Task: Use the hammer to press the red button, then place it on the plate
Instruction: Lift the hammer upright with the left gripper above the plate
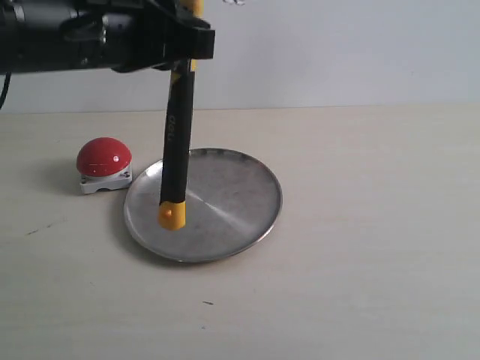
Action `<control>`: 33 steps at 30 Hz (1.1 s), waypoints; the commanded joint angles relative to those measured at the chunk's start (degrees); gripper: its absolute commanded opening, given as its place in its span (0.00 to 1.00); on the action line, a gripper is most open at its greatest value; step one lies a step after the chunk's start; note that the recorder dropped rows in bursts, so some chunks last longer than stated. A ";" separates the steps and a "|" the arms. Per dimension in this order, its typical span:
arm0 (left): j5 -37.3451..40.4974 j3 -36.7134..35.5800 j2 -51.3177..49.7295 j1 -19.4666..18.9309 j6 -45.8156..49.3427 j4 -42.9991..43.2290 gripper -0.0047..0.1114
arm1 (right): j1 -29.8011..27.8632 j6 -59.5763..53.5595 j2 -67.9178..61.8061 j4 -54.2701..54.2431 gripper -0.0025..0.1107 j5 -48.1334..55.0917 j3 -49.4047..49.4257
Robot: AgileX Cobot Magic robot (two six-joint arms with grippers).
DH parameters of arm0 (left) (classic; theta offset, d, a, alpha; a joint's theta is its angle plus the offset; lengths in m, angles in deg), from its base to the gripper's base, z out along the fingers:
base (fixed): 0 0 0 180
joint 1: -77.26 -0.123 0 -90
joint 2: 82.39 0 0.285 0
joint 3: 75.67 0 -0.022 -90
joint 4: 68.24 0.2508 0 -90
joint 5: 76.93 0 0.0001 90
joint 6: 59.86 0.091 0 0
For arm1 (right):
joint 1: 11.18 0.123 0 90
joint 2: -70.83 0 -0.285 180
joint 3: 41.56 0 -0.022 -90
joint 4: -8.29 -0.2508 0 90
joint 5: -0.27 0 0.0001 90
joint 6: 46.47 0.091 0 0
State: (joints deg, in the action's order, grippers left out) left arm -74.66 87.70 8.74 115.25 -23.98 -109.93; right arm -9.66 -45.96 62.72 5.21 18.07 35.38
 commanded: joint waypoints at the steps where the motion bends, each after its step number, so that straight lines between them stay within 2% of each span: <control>1: -12.10 -5.18 0.99 -0.17 -2.39 -3.07 0.04 | -0.16 -0.51 0.33 0.16 0.02 -0.51 0.28; 6: -14.49 -6.44 0.99 -0.17 -10.15 -1.74 0.04 | -0.16 -0.51 0.33 0.16 0.02 -0.51 0.28; 10: -16.98 -6.69 0.99 -0.17 -19.33 4.32 0.04 | -0.16 -0.51 0.33 0.31 0.02 -1.91 0.28; 13: -20.24 -7.91 0.99 -0.29 -30.40 12.11 0.04 | -0.16 -0.51 0.33 1.63 0.02 -5.98 0.28; 17: -29.57 -11.78 0.21 -0.80 -50.01 31.38 0.04 | -0.16 -0.51 0.33 0.16 0.02 -12.94 0.28; 19: -33.53 -13.58 -0.31 -1.61 -57.53 37.88 0.04 | -0.16 -0.51 0.33 -3.26 0.02 -15.43 0.28; 23: -40.04 -16.16 -1.45 -4.44 -70.28 42.17 0.04 | -0.16 3.35 0.33 -10.54 0.02 -24.12 0.28; 25: -41.29 -16.45 -2.36 -6.13 -74.68 45.69 0.04 | -0.16 8.34 0.33 -16.60 0.02 -27.05 0.28; 27: -41.39 -16.45 -3.16 -7.35 -77.04 48.44 0.04 | -0.16 12.64 0.33 -18.05 0.02 -29.53 0.28; 31: -41.18 -16.45 -5.01 -8.53 -77.46 50.53 0.04 | -0.16 17.02 0.33 -12.47 0.02 -36.83 -0.10; 33: -41.18 -16.45 -6.07 -8.94 -78.55 51.59 0.04 | -0.16 18.69 -1.74 -8.48 0.02 -36.87 -3.14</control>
State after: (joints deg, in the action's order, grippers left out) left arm -111.32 70.93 3.40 106.85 -101.04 -60.17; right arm -9.66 -29.82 62.72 -8.03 -15.94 34.93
